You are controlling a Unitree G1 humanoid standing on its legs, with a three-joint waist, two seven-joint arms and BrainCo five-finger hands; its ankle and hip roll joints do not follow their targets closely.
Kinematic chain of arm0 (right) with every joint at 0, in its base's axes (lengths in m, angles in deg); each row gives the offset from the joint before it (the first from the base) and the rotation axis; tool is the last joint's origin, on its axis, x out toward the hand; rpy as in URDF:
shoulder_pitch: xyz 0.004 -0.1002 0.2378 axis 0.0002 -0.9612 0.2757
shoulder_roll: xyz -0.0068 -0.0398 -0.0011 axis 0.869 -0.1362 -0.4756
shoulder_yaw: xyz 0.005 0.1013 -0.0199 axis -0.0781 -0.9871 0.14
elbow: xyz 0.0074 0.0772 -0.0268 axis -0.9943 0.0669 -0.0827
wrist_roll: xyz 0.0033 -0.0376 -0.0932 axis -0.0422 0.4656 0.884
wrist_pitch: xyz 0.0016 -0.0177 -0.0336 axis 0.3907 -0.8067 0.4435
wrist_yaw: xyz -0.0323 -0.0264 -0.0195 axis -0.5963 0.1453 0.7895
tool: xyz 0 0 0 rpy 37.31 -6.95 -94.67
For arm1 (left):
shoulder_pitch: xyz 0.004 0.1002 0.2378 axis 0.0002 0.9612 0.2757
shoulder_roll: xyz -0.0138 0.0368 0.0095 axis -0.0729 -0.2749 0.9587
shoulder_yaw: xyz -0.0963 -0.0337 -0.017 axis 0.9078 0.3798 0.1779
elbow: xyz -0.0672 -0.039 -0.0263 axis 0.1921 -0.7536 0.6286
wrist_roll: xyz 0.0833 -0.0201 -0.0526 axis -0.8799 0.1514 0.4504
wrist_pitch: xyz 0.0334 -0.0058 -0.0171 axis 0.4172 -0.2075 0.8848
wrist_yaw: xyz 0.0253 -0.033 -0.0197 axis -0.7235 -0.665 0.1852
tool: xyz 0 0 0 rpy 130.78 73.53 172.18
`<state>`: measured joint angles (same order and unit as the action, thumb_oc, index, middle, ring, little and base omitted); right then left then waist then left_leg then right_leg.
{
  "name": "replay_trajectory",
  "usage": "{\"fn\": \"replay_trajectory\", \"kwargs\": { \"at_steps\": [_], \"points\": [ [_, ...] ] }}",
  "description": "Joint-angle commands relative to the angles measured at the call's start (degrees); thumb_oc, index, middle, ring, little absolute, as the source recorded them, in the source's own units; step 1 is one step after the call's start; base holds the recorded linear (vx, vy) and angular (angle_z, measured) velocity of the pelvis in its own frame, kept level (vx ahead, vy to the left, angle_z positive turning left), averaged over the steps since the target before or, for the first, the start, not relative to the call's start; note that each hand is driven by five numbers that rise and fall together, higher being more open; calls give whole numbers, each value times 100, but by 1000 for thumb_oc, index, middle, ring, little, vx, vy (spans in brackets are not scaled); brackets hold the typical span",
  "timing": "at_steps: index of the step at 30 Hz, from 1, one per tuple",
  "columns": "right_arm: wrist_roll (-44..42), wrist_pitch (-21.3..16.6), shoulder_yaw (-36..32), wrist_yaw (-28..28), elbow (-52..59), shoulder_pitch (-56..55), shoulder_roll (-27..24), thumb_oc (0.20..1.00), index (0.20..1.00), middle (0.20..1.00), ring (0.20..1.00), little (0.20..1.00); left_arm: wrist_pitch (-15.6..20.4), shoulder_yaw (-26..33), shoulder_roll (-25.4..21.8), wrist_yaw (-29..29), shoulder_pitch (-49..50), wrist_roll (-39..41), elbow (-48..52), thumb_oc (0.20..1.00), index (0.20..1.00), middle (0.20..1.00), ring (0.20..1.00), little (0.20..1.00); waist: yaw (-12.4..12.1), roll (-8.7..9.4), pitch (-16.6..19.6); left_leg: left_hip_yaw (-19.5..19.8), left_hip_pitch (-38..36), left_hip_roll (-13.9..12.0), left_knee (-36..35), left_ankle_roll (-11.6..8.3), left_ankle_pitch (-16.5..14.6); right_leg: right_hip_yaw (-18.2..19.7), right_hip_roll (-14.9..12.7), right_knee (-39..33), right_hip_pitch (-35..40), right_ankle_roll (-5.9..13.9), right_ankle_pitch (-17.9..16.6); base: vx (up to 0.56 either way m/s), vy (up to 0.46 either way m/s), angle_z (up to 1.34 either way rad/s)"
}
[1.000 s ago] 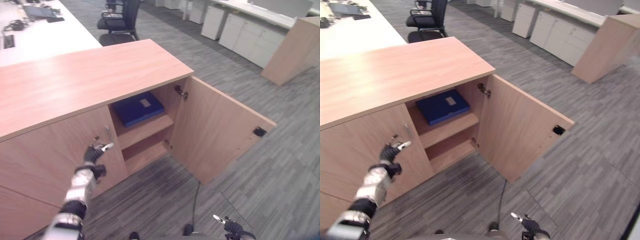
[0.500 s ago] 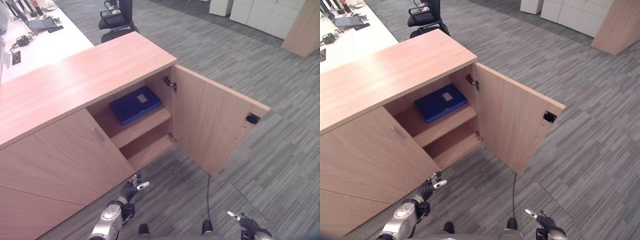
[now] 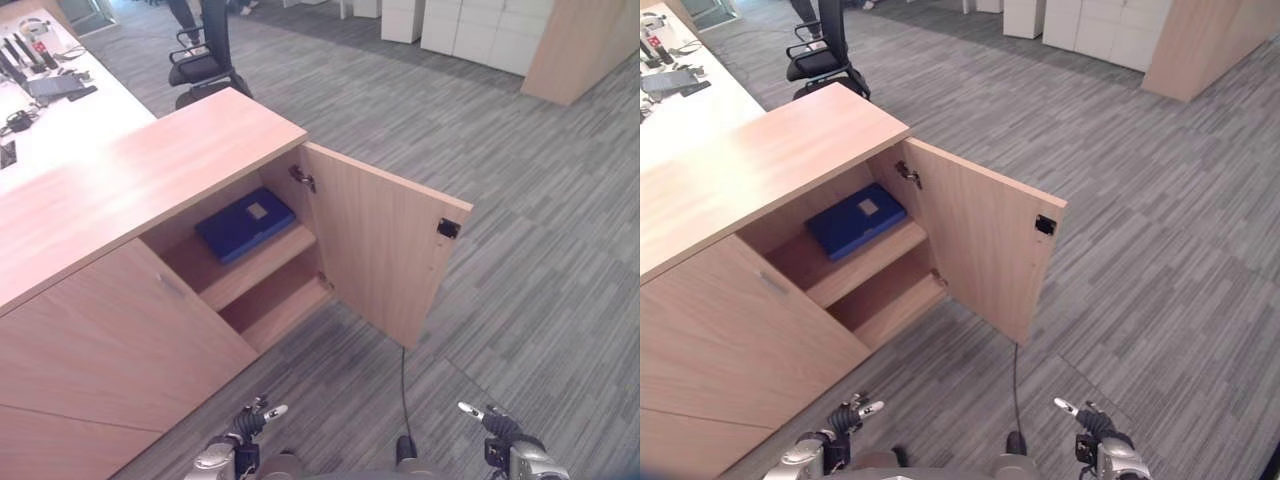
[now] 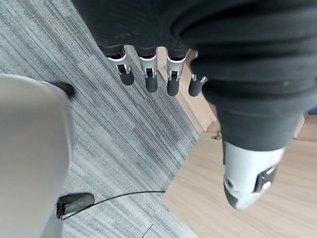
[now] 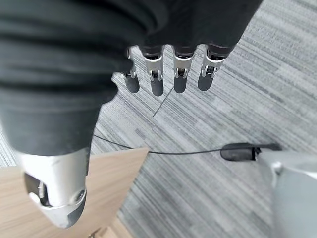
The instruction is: Put the empty folder in the office cabinet
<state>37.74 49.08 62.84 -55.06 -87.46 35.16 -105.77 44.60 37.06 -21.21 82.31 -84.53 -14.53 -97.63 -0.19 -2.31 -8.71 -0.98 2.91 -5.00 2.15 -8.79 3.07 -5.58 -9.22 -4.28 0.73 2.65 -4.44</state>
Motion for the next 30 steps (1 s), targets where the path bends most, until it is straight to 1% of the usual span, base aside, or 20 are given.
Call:
{"fn": "replay_trajectory", "kwargs": {
  "at_steps": [1,3,4,7,9,11,15,19,20,23,28,29,30],
  "points": [
    [-207,-159,38,13,-94,234,168,1000,1000,1000,1000,1000,128,121,-110,-22,-131,-500,-325,1000,1000,1000,1000,1000,5,71,18,-209,-270,-189,267,181,-177,-273,297,182,639,452,797,108,3,-35],
    [-240,-165,47,21,-83,216,212,1000,1000,1000,1000,1000,123,120,-101,-21,-117,-589,-443,1000,1000,1000,1000,1000,27,64,48,-254,-351,-203,178,185,-167,-268,293,168,673,451,792,87,19,-40],
    [-264,-184,87,26,-48,201,290,1000,1000,1000,1000,1000,111,127,-82,-25,-96,-692,-616,1000,1000,1000,1000,1000,62,52,81,-265,-515,-198,14,206,-197,-238,303,187,675,447,793,116,27,-17],
    [-241,-178,125,45,-40,157,401,1000,1000,1000,1000,1000,99,177,-66,-40,-70,-831,-861,1000,1000,1000,1000,1000,87,51,118,-288,-689,-178,-219,242,-214,-219,300,249,661,470,798,59,14,-3],
    [-241,-177,125,45,-39,156,401,1000,1000,1000,1000,1000,101,177,-66,-40,-70,-832,-863,1000,1000,1000,1000,1000,85,52,116,-291,-696,-178,-227,242,-211,-217,300,250,662,470,800,36,14,-2],
    [-192,-157,137,52,-60,112,462,1000,1000,1000,1000,1000,81,207,-69,-49,-24,-979,-1036,1000,1000,1000,1000,1000,101,50,174,-331,-810,-163,-395,266,-208,-207,291,286,645,508,798,70,43,-2],
    [-174,-137,127,57,-76,117,457,1000,1000,1000,1000,1000,81,206,-101,-62,4,-1062,-1079,1000,1000,1000,1000,1000,66,68,239,-322,-898,-157,-565,281,-186,-286,272,252,686,542,794,53,25,6],
    [-285,-143,-82,-35,-116,605,-14,1000,1000,1000,1000,1000,75,145,-250,-61,75,-1130,-901,1000,1000,1000,1000,1000,-70,135,297,-214,-888,-138,-615,294,-213,-402,259,222,744,567,803,44,12,10],
    [-286,-145,-82,-32,-124,612,-17,1000,1000,1000,1000,1000,72,145,-249,-61,74,-1130,-897,1000,1000,1000,1000,1000,-70,133,293,-213,-889,-138,-614,294,-214,-402,259,222,746,567,803,18,7,17],
    [-338,-138,-193,-139,-226,1276,-576,1000,1000,1000,1000,1000,82,21,-356,-6,189,-1164,-614,1000,1000,1000,1000,1000,-195,183,310,-169,-888,-134,-622,305,-233,-445,262,208,766,580,801,17,16,10],
    [-435,-209,-10,-240,-400,2420,-1255,1000,1000,1000,1000,1000,82,-98,-468,84,240,-1049,-589,1000,1000,1000,1000,1000,-353,243,338,-119,-916,-136,-620,312,-268,-471,263,188,814,593,806,23,19,6],
    [-435,-210,-9,-240,-401,2422,-1255,1000,1000,1000,1000,1000,82,-97,-467,84,239,-1049,-589,1000,1000,1000,1000,1000,-352,242,336,-119,-917,-136,-620,312,-268,-472,263,188,815,593,806,31,24,12],
    [-438,-236,122,-246,-357,2763,-1386,1000,1000,1000,1000,1000,73,-106,-477,84,268,-1000,-584,1000,1000,1000,1000,1000,-395,260,354,-91,-926,-136,-624,315,-280,-483,263,181,824,590,807,14,20,11]
  ]
}}
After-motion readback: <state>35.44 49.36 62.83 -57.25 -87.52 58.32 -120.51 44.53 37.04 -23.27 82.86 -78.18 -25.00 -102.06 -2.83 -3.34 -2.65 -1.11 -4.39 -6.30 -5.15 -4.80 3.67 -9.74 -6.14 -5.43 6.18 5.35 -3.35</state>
